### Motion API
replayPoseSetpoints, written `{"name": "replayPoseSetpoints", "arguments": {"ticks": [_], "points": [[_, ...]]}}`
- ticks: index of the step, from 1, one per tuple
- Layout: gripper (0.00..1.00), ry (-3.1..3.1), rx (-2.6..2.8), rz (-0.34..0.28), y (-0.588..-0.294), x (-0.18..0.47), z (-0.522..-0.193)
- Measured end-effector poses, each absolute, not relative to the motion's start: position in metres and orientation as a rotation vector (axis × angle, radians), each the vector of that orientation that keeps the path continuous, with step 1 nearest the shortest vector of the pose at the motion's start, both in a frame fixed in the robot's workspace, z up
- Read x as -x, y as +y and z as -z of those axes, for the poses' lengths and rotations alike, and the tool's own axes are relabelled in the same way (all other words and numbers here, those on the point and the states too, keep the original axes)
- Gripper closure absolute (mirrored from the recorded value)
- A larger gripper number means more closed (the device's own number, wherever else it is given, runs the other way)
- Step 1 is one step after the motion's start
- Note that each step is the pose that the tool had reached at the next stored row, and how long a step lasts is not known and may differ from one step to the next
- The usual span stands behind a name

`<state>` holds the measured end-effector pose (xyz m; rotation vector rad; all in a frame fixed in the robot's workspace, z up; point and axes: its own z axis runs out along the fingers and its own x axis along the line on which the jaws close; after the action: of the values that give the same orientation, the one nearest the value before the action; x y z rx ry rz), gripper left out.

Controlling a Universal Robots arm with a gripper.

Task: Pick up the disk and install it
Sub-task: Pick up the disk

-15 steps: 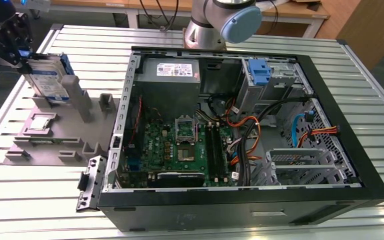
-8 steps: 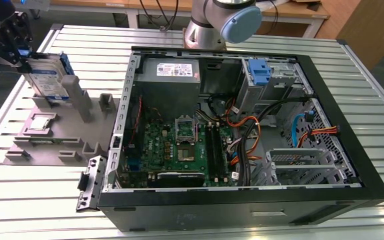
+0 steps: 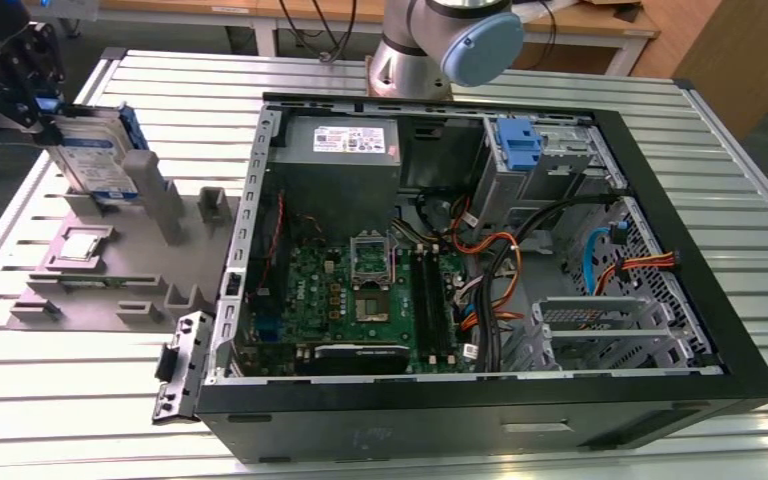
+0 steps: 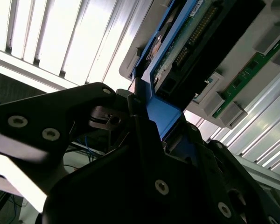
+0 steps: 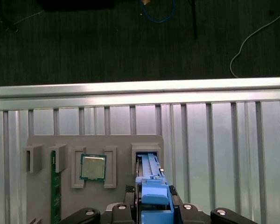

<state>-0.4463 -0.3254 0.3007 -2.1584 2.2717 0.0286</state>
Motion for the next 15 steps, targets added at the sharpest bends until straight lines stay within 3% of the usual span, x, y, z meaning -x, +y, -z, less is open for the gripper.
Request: {"name": "replayPoseSetpoints", "arguments": {"ticks": [15], "points": [[0.63, 2.272, 2.159, -0.029, -0.3254, 0.4463, -0.3058]]}}
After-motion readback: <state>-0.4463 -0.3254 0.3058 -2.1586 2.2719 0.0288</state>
